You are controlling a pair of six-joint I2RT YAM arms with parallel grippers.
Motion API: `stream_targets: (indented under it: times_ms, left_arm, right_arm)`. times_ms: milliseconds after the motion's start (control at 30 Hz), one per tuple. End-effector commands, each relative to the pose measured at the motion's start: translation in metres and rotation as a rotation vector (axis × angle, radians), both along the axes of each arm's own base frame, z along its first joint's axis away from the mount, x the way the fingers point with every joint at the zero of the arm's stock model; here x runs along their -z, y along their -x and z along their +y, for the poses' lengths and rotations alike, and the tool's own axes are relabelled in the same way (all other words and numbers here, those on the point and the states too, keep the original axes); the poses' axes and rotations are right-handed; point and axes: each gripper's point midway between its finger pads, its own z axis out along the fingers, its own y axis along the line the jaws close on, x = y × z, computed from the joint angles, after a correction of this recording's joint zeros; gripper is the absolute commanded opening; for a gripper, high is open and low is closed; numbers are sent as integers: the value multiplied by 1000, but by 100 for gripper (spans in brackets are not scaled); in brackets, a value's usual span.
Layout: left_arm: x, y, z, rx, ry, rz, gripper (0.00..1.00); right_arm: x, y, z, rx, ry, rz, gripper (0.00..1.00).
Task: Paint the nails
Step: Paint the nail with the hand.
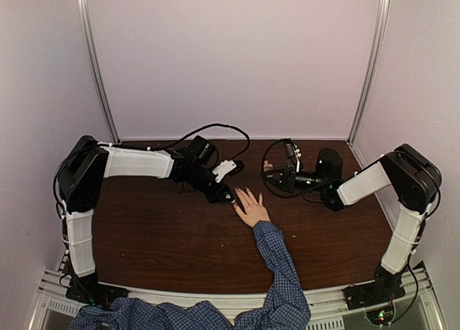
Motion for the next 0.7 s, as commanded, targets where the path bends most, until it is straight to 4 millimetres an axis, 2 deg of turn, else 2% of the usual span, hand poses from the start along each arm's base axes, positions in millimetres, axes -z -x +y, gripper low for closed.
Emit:
stream_targets:
  times_ms: [0, 267, 667]
  left_arm:
    - [-3, -4, -10, 16, 28, -13, 0]
    - [4, -2, -4, 10, -2, -7, 0]
    - [3, -2, -3, 1, -3, -13, 0]
  right_arm:
    - [1, -2, -1, 0, -10, -12, 0]
    - [1, -2, -1, -1, -10, -12, 0]
    - [2, -2, -2, -1, -10, -12, 0]
